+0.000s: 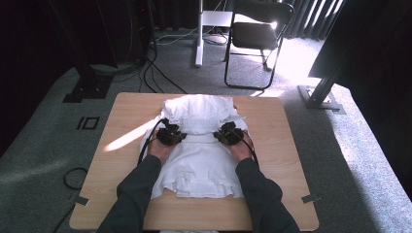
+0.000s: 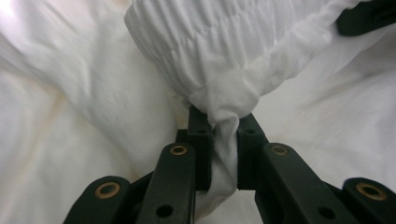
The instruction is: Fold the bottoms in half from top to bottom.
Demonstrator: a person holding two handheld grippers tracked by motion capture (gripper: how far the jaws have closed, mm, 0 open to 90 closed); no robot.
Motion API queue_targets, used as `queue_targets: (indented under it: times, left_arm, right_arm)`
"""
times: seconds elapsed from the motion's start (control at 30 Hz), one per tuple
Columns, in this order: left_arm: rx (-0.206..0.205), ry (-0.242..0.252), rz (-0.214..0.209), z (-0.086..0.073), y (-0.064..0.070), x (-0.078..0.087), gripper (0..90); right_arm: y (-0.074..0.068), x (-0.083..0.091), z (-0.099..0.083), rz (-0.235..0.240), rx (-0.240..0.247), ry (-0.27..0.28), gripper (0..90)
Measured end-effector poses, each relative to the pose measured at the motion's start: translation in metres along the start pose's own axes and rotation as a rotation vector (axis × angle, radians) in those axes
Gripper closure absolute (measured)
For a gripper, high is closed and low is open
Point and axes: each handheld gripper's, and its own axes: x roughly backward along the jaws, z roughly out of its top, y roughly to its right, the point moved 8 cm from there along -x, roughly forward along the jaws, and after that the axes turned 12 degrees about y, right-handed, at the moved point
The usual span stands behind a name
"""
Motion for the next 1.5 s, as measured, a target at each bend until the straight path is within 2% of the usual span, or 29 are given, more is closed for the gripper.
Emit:
queue_targets:
  times: [0.1,0.13,0.17,0.2,0.23,0.3,0.37,0.43,0.57,0.67,0.7,0.77,0.8,0.83,0.9,0.97,1.03,1.07,1.13,1.17,1.2,1.23,1.27,1.3,1.33,1.4,1.47,1.5]
  left_arm:
    - [0.0,0.099,0.001,0.037,0.004,0.025,82.4]
    - [0.0,0.135,-0.001,0.049,0.007,0.034,82.5]
    - [-0.012,0.159,-0.006,0.057,0.009,0.042,82.5]
    - [-0.022,0.203,-0.014,0.071,0.013,0.056,82.5]
    - [-0.036,0.229,-0.02,0.079,0.018,0.067,82.5]
    - [-0.066,0.26,-0.034,0.086,0.026,0.085,82.4]
    - [-0.091,0.275,-0.055,0.082,0.039,0.101,82.3]
    - [-0.1,0.265,-0.087,0.065,0.051,0.107,82.0]
    - [-0.1,0.173,-0.133,0.007,0.072,0.098,81.0]
    - [-0.043,0.094,-0.165,-0.034,0.078,0.081,80.0]
    - [-0.036,0.068,-0.166,-0.044,0.079,0.076,79.5]
    - [0.011,0.001,-0.184,-0.067,0.083,0.064,76.9]
    - [0.005,-0.042,-0.188,-0.079,0.086,0.059,72.7]
    - [0.002,-0.041,-0.195,-0.083,0.088,0.058,68.2]
    - [0.024,-0.017,-0.217,-0.08,0.088,0.062,62.9]
    - [0.044,0.01,-0.23,-0.072,0.084,0.071,58.5]
    - [0.06,0.05,-0.228,-0.063,0.079,0.081,54.7]
    - [0.071,0.075,-0.234,-0.058,0.076,0.086,53.6]
    - [0.094,0.118,-0.218,-0.048,0.066,0.094,53.1]
    - [0.103,0.136,-0.198,-0.043,0.06,0.096,53.5]
    - [0.113,0.146,-0.176,-0.039,0.054,0.096,56.6]
    - [0.12,0.146,-0.163,-0.035,0.049,0.096,62.2]
    - [0.128,0.145,-0.151,-0.03,0.044,0.093,74.8]
    - [0.135,0.138,-0.146,-0.028,0.042,0.09,83.7]
    - [0.143,0.128,-0.14,-0.024,0.04,0.082,88.3]
    - [0.139,0.092,-0.133,-0.02,0.04,0.066,89.6]
    - [0.131,0.059,-0.133,-0.021,0.042,0.049,89.5]
    - [0.131,0.059,-0.133,-0.021,0.042,0.049,89.5]
  right_arm:
    - [-0.004,0.02,0.032,-0.023,0.048,0.092,82.3]
    - [-0.005,0.028,0.042,-0.03,0.054,0.125,82.3]
    - [-0.007,0.037,0.052,-0.031,0.057,0.159,82.3]
    - [-0.007,0.043,0.06,-0.031,0.06,0.184,82.3]
    - [-0.01,0.056,0.071,-0.02,0.054,0.23,82.2]
    - [-0.019,0.075,0.082,0.015,0.054,0.281,82.1]
    - [-0.032,0.096,0.083,0.053,0.063,0.317,82.0]
    - [-0.043,0.106,0.07,0.064,0.097,0.3,81.7]
    - [-0.056,0.106,0.019,0.088,0.12,0.205,81.5]
    - [-0.06,0.096,-0.022,0.108,0.105,0.119,81.3]
    - [-0.06,0.092,-0.035,0.111,0.088,0.097,81.2]
    - [-0.062,0.085,-0.054,0.121,0.068,0.053,80.3]
    - [-0.062,0.082,-0.063,0.119,0.068,0.032,78.3]
    - [-0.063,0.08,-0.073,0.121,0.07,-0.005,73.6]
    - [-0.061,0.08,-0.081,0.111,0.076,-0.048,59.6]
    - [-0.058,0.087,-0.079,0.105,0.063,-0.047,52.0]
    - [-0.055,0.096,-0.072,0.108,0.062,-0.028,46.6]
    - [-0.054,0.104,-0.065,0.114,0.066,-0.001,44.6]
    - [-0.051,0.112,-0.053,0.123,0.056,0.042,43.9]
    - [-0.046,0.116,-0.046,0.118,0.045,0.062,46.1]
    - [-0.041,0.116,-0.04,0.105,0.028,0.076,52.1]
    - [-0.035,0.114,-0.035,0.089,0.007,0.081,62.1]
    - [-0.031,0.112,-0.033,0.077,-0.009,0.078,72.0]
    - [-0.024,0.106,-0.028,0.051,-0.029,0.078,78.4]
    - [-0.02,0.101,-0.026,0.034,-0.04,0.078,82.4]
    - [-0.011,0.083,-0.023,0.004,-0.086,0.058,83.3]
    - [-0.006,0.067,-0.023,-0.011,-0.089,0.037,81.5]
    - [-0.002,0.056,-0.024,-0.028,-0.085,0.013,80.5]
